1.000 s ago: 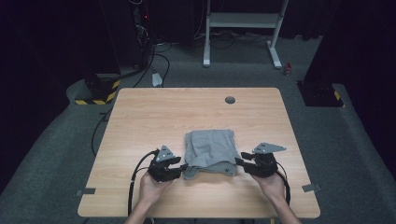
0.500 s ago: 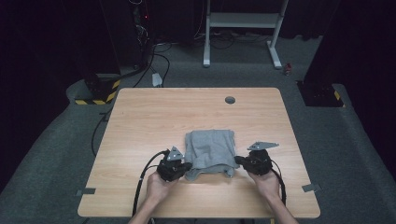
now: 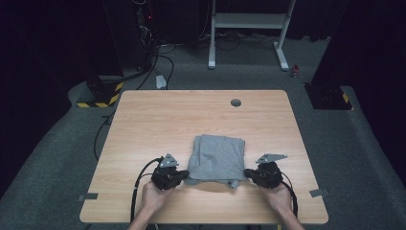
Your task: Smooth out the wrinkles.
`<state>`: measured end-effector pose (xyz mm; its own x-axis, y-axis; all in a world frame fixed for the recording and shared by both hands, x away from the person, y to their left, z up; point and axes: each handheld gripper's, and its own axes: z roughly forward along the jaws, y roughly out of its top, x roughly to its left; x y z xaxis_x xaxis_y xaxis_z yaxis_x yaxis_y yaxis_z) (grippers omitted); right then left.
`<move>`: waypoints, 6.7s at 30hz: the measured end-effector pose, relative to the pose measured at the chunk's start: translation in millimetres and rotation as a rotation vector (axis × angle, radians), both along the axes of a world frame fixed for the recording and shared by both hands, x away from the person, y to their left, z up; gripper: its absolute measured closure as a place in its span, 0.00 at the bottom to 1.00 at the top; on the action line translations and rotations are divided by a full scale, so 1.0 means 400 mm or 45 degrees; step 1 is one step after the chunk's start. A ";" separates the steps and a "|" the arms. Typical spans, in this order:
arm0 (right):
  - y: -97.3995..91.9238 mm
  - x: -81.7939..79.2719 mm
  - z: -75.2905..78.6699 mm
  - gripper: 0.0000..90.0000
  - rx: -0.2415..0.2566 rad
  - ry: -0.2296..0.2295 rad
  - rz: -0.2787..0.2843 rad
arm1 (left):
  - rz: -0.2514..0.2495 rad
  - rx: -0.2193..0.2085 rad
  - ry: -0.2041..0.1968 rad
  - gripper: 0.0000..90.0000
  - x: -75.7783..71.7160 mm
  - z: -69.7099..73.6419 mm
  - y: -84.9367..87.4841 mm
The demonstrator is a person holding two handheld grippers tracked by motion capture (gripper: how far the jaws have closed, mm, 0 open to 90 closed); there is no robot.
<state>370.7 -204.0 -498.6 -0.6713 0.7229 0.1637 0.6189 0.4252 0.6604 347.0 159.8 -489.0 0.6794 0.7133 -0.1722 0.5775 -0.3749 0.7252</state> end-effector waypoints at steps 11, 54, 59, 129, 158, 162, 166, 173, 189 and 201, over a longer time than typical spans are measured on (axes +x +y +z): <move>0.017 0.066 0.059 0.72 0.077 -0.083 -0.155 | 0.205 0.013 -0.043 0.59 0.106 0.036 -0.026; 0.087 0.181 0.047 0.76 0.009 -0.095 -0.204 | 0.297 0.015 0.046 0.61 0.261 -0.008 -0.043; 0.111 0.210 0.036 0.78 -0.046 -0.086 -0.223 | 0.274 0.023 0.080 0.58 0.294 -0.032 -0.063; 0.095 0.123 0.021 0.70 -0.067 -0.174 -0.131 | 0.195 0.034 -0.068 0.51 0.225 -0.001 -0.060; 0.129 -0.037 0.007 0.53 -0.010 -0.186 -0.008 | -0.021 0.166 -0.078 0.40 -0.005 -0.046 -0.090; 0.107 -0.071 -0.031 0.47 -0.029 -0.136 0.012 | -0.001 0.137 -0.075 0.40 -0.022 -0.071 -0.070; 0.103 -0.088 -0.047 0.47 -0.047 -0.125 0.001 | -0.002 0.144 -0.084 0.40 -0.028 -0.073 -0.073; 0.112 -0.057 -0.051 0.48 -0.098 -0.175 -0.012 | 0.048 0.133 -0.094 0.41 -0.009 -0.076 -0.080; 0.111 0.039 -0.060 0.51 -0.094 -0.236 -0.069 | 0.185 0.123 -0.133 0.40 0.080 -0.087 -0.090; 0.107 0.057 0.010 0.64 -0.057 -0.294 -0.078 | 0.246 0.104 -0.160 0.44 0.153 -0.015 -0.061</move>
